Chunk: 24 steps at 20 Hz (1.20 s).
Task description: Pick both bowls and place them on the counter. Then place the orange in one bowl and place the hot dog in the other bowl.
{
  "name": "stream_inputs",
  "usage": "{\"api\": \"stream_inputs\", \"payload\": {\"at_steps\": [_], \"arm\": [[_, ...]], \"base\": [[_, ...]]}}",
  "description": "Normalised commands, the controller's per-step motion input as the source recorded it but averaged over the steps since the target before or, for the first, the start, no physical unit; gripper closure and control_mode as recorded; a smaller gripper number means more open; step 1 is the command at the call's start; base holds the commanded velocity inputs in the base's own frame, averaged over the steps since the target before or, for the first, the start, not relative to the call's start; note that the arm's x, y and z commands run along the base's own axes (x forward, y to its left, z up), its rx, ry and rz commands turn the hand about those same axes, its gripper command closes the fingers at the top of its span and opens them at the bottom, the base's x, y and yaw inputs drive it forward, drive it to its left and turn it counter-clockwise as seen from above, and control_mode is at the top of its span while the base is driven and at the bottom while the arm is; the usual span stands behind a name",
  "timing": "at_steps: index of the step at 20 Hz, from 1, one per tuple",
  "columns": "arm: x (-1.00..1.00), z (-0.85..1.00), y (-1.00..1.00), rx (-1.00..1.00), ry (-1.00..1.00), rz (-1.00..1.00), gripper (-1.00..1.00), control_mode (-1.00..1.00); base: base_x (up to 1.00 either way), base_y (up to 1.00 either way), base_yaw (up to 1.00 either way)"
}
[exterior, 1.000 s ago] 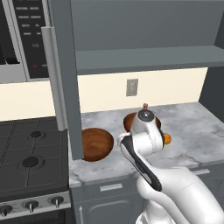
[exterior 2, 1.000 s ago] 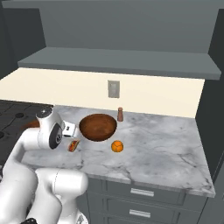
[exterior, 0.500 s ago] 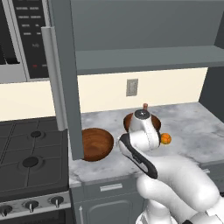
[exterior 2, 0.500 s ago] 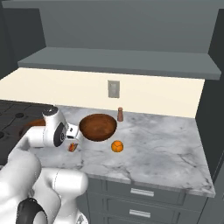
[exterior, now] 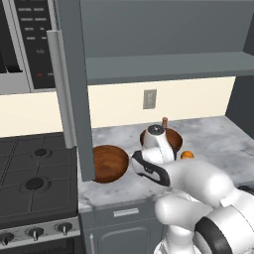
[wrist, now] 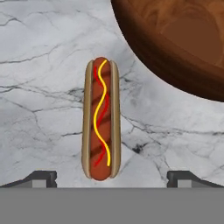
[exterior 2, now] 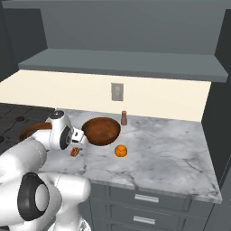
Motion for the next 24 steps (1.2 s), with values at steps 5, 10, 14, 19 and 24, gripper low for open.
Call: {"api": "stream_inputs", "payload": {"at_steps": [5,10,14,19,24], "arm": [[0.17,-0.22,0.03,0.06,0.00,-0.04,-1.00,-1.00],[0.07,-0.22,0.00,0.05,0.02,-0.01,-1.00,-1.00],[0.00,-0.18,0.00,0.04,0.01,0.00,-1.00,-1.00],[-0.11,-0.09,0.00,0.02,0.00,-0.02,-1.00,-1.00],[-0.28,-0.01,0.00,0.00,0.00,-0.05,-1.00,-1.00]], "base": [[0.00,0.00,0.00],[0.00,0.00,0.00],[0.00,0.00,0.00],[0.00,0.00,0.00],[0.00,0.00,0.00]]}}
